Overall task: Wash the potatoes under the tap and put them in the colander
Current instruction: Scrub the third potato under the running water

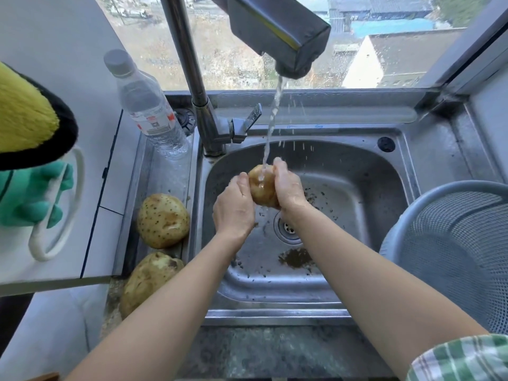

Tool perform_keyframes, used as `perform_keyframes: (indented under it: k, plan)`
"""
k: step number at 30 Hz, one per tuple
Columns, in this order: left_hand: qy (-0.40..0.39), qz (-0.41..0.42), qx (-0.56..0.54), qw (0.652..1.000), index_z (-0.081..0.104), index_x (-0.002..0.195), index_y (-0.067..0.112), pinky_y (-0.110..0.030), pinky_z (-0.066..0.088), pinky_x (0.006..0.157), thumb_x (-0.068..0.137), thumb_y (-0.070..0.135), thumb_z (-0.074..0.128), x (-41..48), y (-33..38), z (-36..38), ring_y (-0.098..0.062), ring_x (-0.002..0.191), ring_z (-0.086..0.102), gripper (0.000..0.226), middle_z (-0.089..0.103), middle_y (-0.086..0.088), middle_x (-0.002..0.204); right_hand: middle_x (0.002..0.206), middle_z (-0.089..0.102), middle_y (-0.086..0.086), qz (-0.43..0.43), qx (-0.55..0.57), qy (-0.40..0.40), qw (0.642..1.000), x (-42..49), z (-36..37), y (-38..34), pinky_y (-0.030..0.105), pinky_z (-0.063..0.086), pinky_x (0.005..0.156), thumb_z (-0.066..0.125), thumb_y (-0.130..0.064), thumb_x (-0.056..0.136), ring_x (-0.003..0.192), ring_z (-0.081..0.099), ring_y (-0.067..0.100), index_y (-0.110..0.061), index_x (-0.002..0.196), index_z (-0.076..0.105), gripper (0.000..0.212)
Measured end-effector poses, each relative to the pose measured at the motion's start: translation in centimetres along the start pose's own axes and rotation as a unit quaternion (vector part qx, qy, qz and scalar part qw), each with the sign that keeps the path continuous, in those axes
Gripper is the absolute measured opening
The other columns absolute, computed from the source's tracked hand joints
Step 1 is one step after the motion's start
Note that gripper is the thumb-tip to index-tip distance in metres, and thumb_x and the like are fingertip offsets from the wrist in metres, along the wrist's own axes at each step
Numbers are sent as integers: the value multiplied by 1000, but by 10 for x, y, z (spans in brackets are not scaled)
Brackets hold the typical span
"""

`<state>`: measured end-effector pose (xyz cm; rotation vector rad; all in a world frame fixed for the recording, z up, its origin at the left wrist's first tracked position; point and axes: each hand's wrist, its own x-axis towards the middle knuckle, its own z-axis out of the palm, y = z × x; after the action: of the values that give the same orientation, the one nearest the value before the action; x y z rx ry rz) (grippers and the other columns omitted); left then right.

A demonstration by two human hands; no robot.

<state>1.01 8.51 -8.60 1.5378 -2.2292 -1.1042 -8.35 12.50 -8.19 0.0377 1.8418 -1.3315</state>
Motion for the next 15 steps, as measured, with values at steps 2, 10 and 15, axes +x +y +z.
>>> perform_keyframes:
  k: [2, 10, 15]
  plan:
    - [-39, 3, -128, 991, 57, 114, 11, -39, 44, 87, 107, 42, 25, 0, 2, 4, -28, 105, 58, 45, 61, -12, 113, 112, 66, 11, 92, 52, 1, 994, 2, 2, 0, 39, 52, 88, 30, -42, 102, 98, 62, 26, -11, 111, 61, 45]
    - [-73, -228, -403, 883, 71, 108, 12, -41, 56, 77, 101, 56, 32, 15, 5, 2, -30, 96, 69, 59, 73, -17, 108, 85, 66, 9, -71, -24, -122, 990, -11, 9, 25, 21, 42, 41, 63, -60, 80, 54, 58, 7, -6, 116, 59, 64]
    - [-108, -128, -407, 898, 63, 116, 23, -44, 55, 96, 105, 41, 38, 0, 2, 4, -25, 108, 67, 33, 69, -10, 116, 72, 58, -1, -25, -13, -34, 999, -6, 6, 17, 19, 38, 45, 38, -52, 99, 55, 53, 8, -15, 94, 63, 45]
